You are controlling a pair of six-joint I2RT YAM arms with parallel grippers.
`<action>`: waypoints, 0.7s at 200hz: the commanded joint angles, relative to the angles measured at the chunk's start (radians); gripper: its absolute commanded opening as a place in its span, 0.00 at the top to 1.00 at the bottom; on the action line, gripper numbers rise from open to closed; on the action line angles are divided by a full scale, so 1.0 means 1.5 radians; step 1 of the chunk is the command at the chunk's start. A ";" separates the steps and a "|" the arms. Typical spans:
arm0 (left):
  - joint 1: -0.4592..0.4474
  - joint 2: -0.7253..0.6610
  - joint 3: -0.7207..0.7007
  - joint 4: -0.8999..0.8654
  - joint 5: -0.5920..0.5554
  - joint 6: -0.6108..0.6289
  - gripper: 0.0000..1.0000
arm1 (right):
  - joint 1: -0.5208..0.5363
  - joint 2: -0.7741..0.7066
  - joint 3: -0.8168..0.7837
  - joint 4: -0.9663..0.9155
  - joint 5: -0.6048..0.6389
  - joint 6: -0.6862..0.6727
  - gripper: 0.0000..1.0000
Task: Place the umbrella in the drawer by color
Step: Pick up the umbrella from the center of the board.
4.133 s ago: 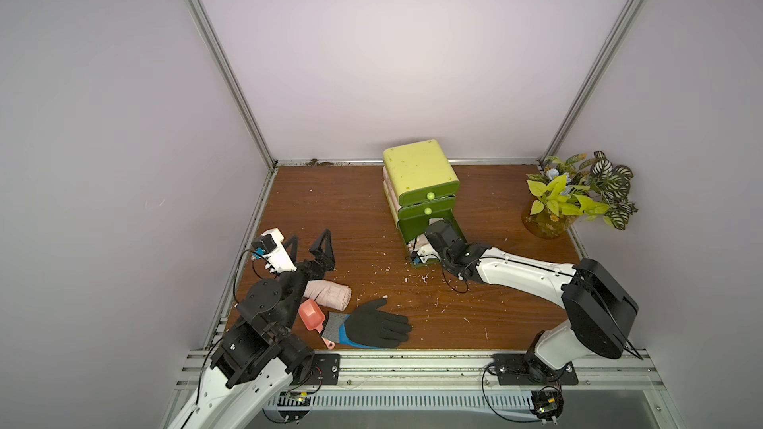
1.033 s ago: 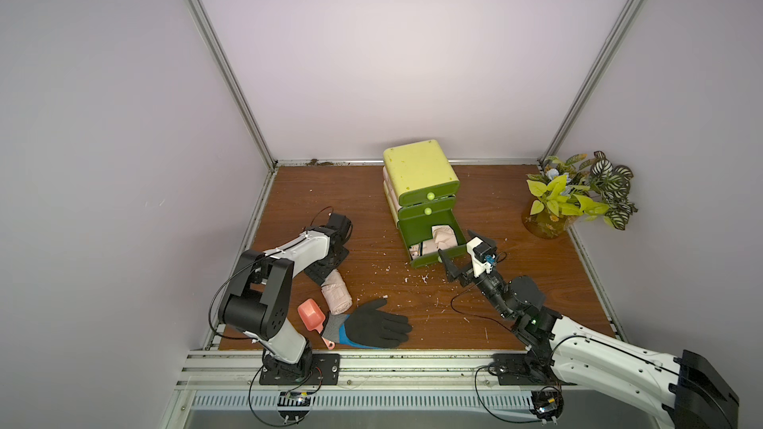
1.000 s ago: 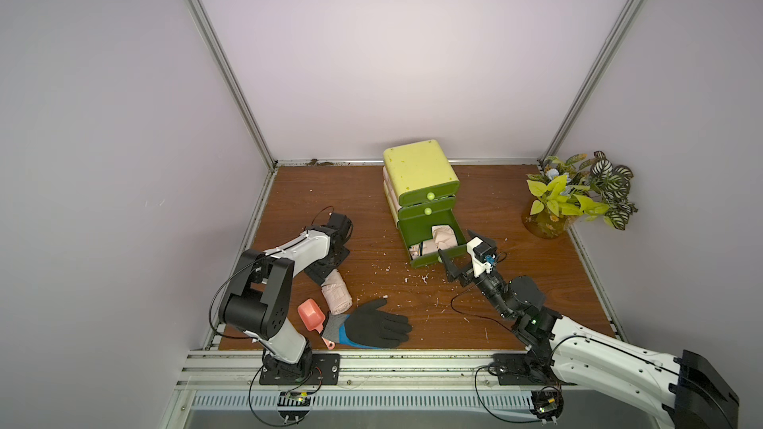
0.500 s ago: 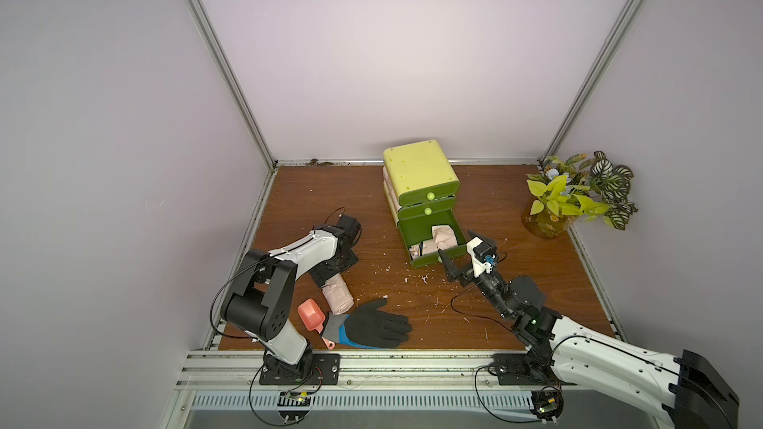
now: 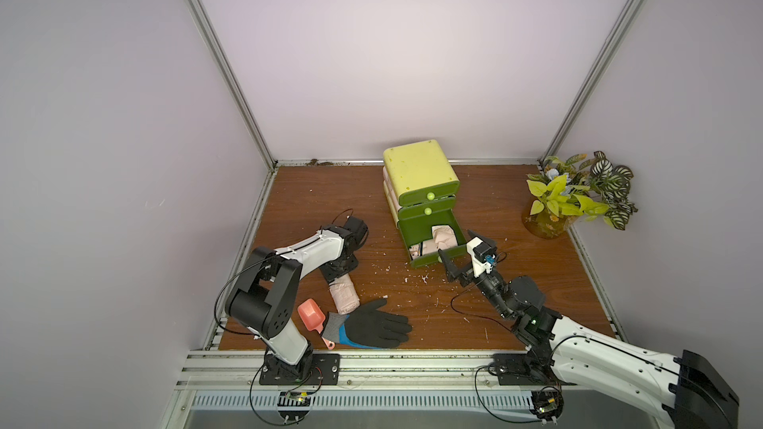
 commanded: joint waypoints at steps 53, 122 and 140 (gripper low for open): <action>-0.007 0.029 0.027 -0.043 -0.047 0.017 0.57 | -0.002 0.023 0.005 0.041 0.020 -0.001 0.01; -0.006 -0.261 -0.173 0.410 0.052 0.107 0.59 | -0.002 0.095 0.070 -0.035 -0.059 0.065 0.01; -0.005 -0.344 -0.262 0.588 0.087 0.128 0.60 | -0.002 0.118 0.083 -0.036 -0.097 0.069 0.01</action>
